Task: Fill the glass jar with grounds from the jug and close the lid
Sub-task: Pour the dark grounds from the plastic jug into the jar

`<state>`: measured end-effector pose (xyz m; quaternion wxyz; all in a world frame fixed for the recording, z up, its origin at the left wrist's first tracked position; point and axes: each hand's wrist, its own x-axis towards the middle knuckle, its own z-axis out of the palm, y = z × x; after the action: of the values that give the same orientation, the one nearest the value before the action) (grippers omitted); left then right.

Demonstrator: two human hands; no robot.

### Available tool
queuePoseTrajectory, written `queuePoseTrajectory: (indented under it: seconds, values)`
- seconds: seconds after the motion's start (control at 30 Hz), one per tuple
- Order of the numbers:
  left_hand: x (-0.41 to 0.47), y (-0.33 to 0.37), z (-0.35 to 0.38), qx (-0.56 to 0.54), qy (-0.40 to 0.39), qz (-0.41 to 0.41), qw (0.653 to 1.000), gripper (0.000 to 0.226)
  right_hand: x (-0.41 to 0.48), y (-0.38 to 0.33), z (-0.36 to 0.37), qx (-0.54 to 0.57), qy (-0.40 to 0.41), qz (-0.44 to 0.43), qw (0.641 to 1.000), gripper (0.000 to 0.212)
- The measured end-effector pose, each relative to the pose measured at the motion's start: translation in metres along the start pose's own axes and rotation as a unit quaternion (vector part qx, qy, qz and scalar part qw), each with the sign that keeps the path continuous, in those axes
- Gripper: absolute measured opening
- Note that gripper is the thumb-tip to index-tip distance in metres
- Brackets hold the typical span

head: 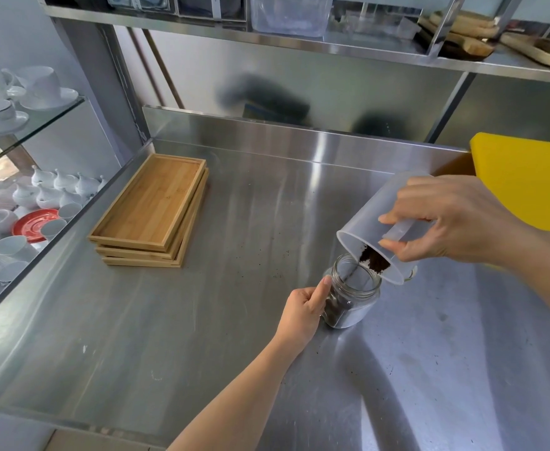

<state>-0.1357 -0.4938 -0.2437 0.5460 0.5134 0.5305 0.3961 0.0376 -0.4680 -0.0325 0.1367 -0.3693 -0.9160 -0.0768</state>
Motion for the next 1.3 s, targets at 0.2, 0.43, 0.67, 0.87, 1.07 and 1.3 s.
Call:
queuePoseTrajectory:
  seconds: [0.2, 0.43, 0.67, 0.87, 1.07, 1.3]
  values:
    - [0.000, -0.001, 0.001, 0.004, 0.002, 0.000, 1.000, 0.059, 0.000, -0.005, 0.001, 0.008, 0.016, -0.007, 1.000, 0.026]
    - [0.000, 0.000, 0.000, 0.009, 0.002, -0.002, 1.000, 0.059, 0.002, -0.006, 0.000, 0.001, 0.004, -0.018, 1.000, 0.026]
    - [-0.001, 0.001, 0.000, 0.015, 0.000, 0.002, 1.000, 0.058, 0.002, -0.005, 0.000, -0.003, -0.011, -0.019, 1.000, 0.026]
    - [-0.001, 0.002, 0.001, 0.005, 0.000, 0.006, 1.000, 0.058, 0.002, -0.007, 0.002, -0.005, -0.019, -0.020, 1.000, 0.027]
    - [-0.002, 0.002, 0.002, 0.004, 0.003, 0.003, 1.000, 0.059, 0.002, -0.009, 0.002, -0.019, -0.021, -0.031, 0.999, 0.029]
    - [-0.001, 0.002, 0.003, -0.007, 0.005, -0.003, 1.000, 0.060, 0.002, -0.011, -0.001, -0.024, -0.009, -0.050, 0.998, 0.025]
